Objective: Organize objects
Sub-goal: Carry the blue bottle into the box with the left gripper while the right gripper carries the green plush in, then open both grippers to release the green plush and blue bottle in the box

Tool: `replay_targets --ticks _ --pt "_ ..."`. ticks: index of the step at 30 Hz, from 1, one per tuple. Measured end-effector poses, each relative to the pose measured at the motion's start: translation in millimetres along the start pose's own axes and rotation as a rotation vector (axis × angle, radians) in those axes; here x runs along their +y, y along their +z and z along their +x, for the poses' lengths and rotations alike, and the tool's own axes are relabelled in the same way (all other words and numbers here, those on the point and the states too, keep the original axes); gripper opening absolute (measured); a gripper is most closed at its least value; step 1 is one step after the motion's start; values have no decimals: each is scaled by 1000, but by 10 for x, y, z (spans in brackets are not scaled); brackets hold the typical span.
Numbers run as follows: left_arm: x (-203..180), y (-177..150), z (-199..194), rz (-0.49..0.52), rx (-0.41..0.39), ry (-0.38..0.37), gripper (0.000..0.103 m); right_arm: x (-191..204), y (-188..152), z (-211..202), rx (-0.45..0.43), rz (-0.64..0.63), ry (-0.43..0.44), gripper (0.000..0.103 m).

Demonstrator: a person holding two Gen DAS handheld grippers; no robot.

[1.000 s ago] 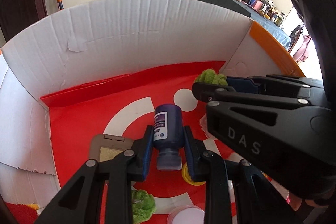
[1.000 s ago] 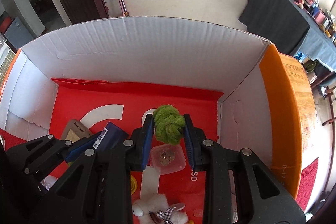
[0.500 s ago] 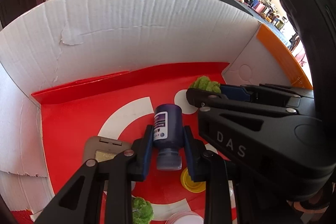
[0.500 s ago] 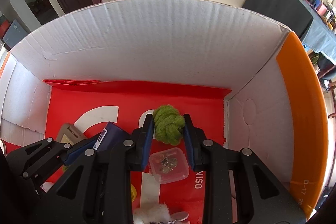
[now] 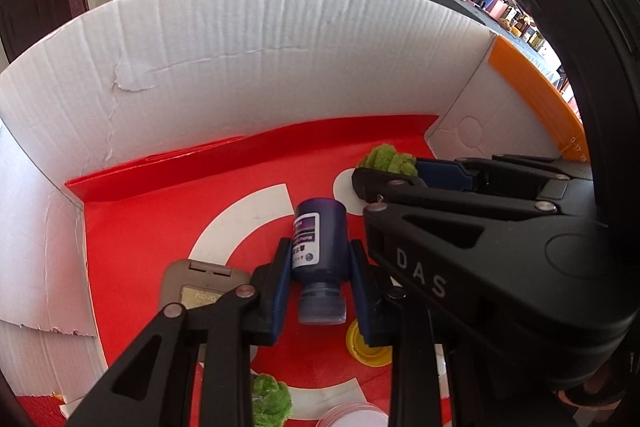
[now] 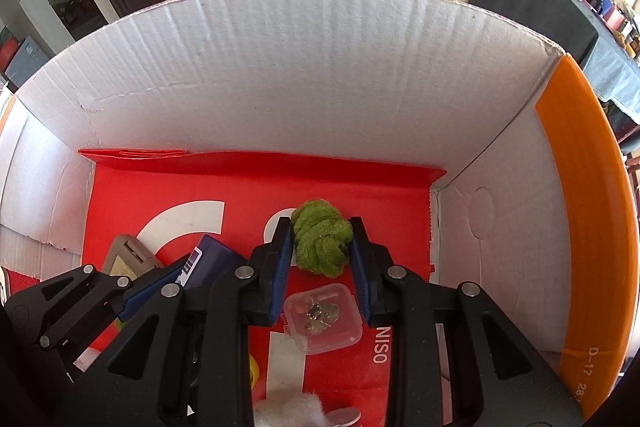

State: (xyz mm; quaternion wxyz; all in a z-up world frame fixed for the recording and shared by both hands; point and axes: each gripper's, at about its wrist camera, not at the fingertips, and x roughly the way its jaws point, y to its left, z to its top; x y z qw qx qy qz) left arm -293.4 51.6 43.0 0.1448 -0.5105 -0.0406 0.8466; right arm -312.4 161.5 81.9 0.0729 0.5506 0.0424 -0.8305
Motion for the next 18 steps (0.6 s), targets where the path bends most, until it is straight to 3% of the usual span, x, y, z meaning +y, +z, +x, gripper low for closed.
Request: replay_targets --ticks 5,15,17,18 --pt "-21 -53 -30 3 -3 4 29 124 -198 12 -3 -6 -7 27" --pt "-115 73 52 12 -3 -15 30 118 -219 24 1 -2 -11 30" --pt "-100 20 14 12 -3 -17 30 123 -229 10 0 -6 -15 33" --pt "-79 -21 -22 11 -4 -18 30 132 -190 22 1 -8 -17 44"
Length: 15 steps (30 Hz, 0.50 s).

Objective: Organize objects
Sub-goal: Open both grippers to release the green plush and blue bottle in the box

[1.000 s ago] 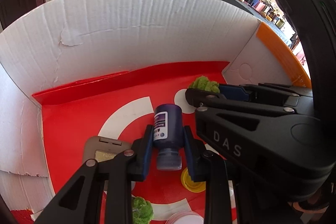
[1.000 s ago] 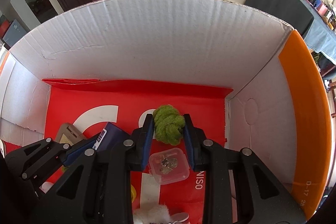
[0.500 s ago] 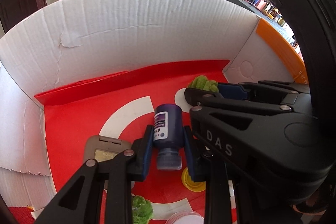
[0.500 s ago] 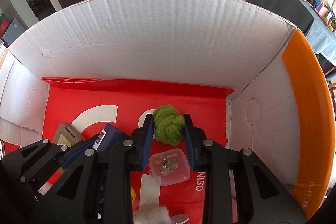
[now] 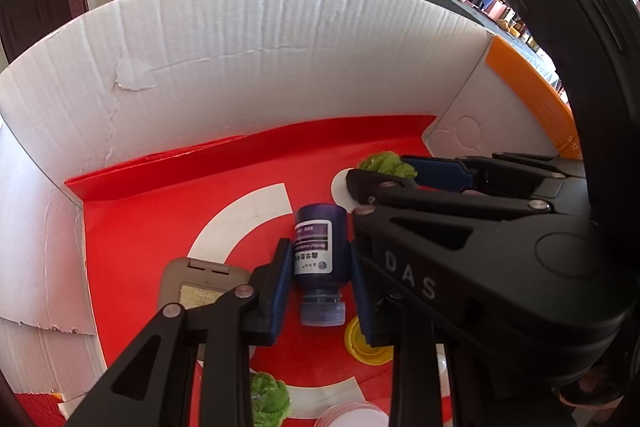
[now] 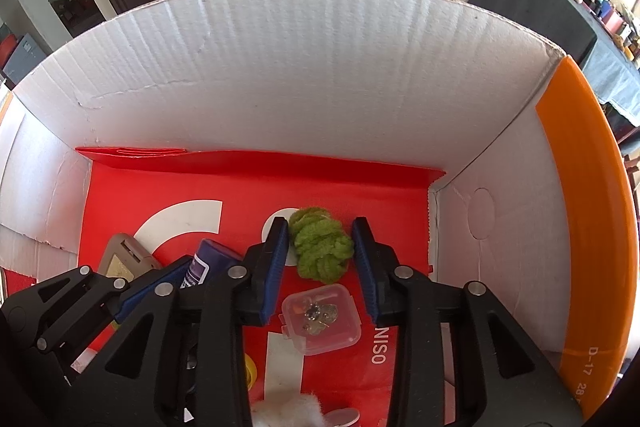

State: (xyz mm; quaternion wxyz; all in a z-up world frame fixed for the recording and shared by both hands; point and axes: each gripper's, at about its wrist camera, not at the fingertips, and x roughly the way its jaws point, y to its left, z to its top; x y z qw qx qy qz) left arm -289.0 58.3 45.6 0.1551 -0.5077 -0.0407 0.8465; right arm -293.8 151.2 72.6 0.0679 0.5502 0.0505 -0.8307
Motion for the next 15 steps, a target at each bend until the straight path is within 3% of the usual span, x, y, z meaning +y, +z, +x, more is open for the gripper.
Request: replay_targets --ticks 1,9,15 --pt "37 3 -10 -1 0 -1 30 2 -13 -7 -2 -2 -1 55" --pt "50 -17 -33 -2 -6 -10 31 -28 -69 22 -11 -5 3 55" --pt "59 -93 -134 5 -26 3 41 37 -59 -2 -16 -5 1 55"
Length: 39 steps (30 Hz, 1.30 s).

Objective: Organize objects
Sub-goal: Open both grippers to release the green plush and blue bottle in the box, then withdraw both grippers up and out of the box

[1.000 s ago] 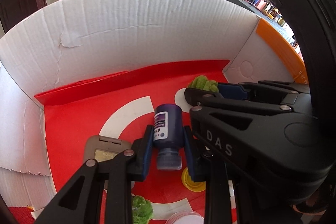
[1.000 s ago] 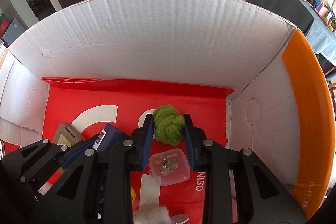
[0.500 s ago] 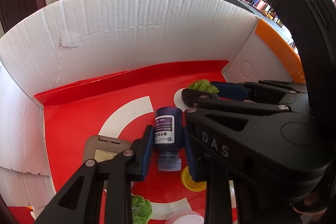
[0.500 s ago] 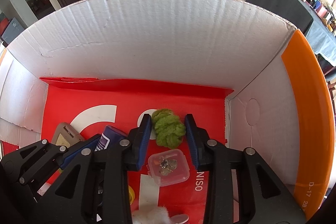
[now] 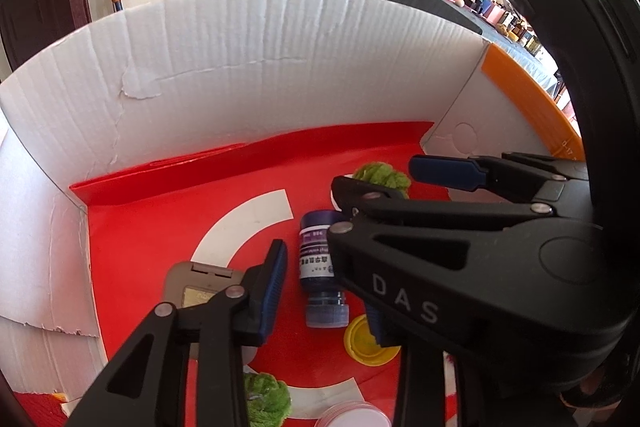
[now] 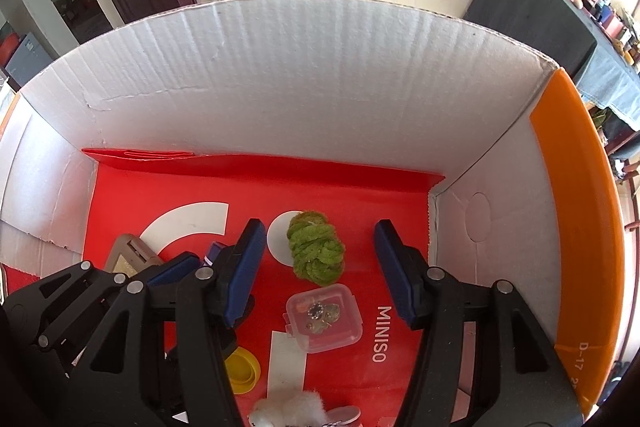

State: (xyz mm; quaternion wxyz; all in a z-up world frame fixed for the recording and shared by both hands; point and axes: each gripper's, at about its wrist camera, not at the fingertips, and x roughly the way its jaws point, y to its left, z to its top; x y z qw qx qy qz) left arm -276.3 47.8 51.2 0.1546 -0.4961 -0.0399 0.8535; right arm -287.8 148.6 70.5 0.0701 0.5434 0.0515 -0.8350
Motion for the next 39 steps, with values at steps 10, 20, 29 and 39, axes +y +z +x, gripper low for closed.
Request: replay_targets --ticks 10,20,29,39 --pt "20 -64 -84 -15 -12 2 43 21 102 -64 -10 3 11 55" --pt "91 -116 -223 -24 -36 -9 43 -1 189 -210 -45 6 36 55" --pt "206 -111 -522 -17 -93 9 46 6 224 -411 -99 20 76 56" --pt "197 -98 -762 -29 -162 44 55 61 92 -825 -169 15 132 60"
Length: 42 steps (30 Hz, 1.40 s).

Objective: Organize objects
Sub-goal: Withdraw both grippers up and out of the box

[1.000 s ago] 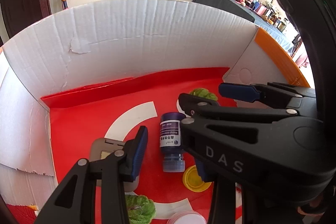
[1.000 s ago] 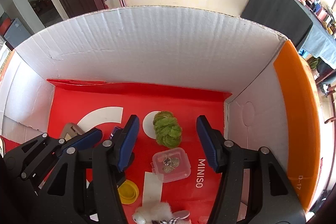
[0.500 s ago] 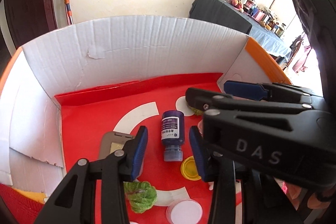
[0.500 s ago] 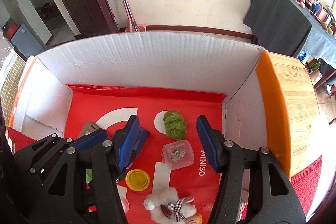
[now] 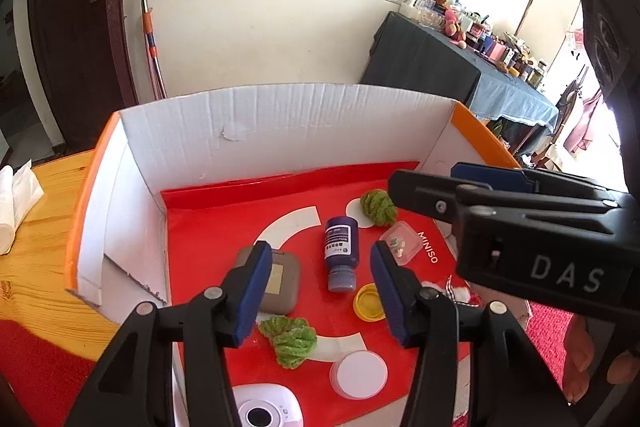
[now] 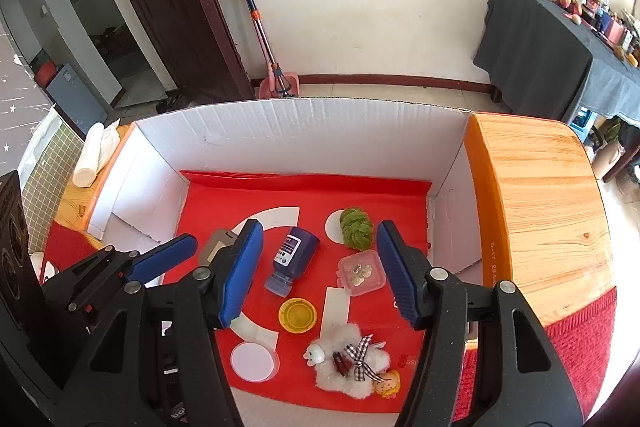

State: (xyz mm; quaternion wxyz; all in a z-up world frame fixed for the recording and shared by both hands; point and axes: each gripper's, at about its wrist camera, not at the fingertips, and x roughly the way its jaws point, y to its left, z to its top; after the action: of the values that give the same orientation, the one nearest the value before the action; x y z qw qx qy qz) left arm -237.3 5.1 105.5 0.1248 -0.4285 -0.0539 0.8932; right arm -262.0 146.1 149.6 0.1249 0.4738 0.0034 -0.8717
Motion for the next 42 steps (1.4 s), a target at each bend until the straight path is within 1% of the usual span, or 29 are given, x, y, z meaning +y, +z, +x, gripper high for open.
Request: replay_targets --ticks 3,4,7,10,11,13,16,20,22,26,32,33,36,39,42 --pt "21 -27 -94 -5 -26 21 57 37 -39 -128 -32 -5 8 61" --pt "78 -84 -172 -6 -37 31 57 61 -48 -159 -43 -7 7 61" --pt "66 -111 -258 -6 -67 51 64 87 -119 -287 -76 -21 10 63" --pt "78 -166 -387 -6 -98 74 68 108 -234 -424 -120 -41 2 68" --pt "83 -190 -427 -8 -109 83 70 117 -278 -459 -136 -50 -5 68" --pt "83 -239 -495 -11 -127 99 72 132 -365 -548 -169 -64 -10 68" --pt "61 -303 -598 -18 -153 109 73 118 -489 -678 -211 -80 -7 72" --pt "5 -365 -771 -16 -188 118 75 132 -628 -820 -254 -103 -16 73" --pt "-28 -380 -859 -15 -196 115 78 144 -668 -889 -266 -113 -11 73" --pt "-115 -413 -1069 -5 -232 124 78 168 -745 -1046 -296 -128 -6 75" --pt "-178 -485 -1298 -12 -259 128 80 168 -847 -1224 -327 -131 2 76" --pt "-179 -499 -1320 -15 -263 131 80 165 -862 -1246 -334 -130 1 76" --pt "-169 -549 -1348 -15 -266 138 85 155 -894 -1266 -335 -129 4 82" --pt "-155 -600 -1279 -11 -264 151 85 159 -926 -1217 -337 -138 -9 82" --pt "-107 -651 -1133 -19 -249 153 85 145 -975 -1078 -329 -138 -22 82"
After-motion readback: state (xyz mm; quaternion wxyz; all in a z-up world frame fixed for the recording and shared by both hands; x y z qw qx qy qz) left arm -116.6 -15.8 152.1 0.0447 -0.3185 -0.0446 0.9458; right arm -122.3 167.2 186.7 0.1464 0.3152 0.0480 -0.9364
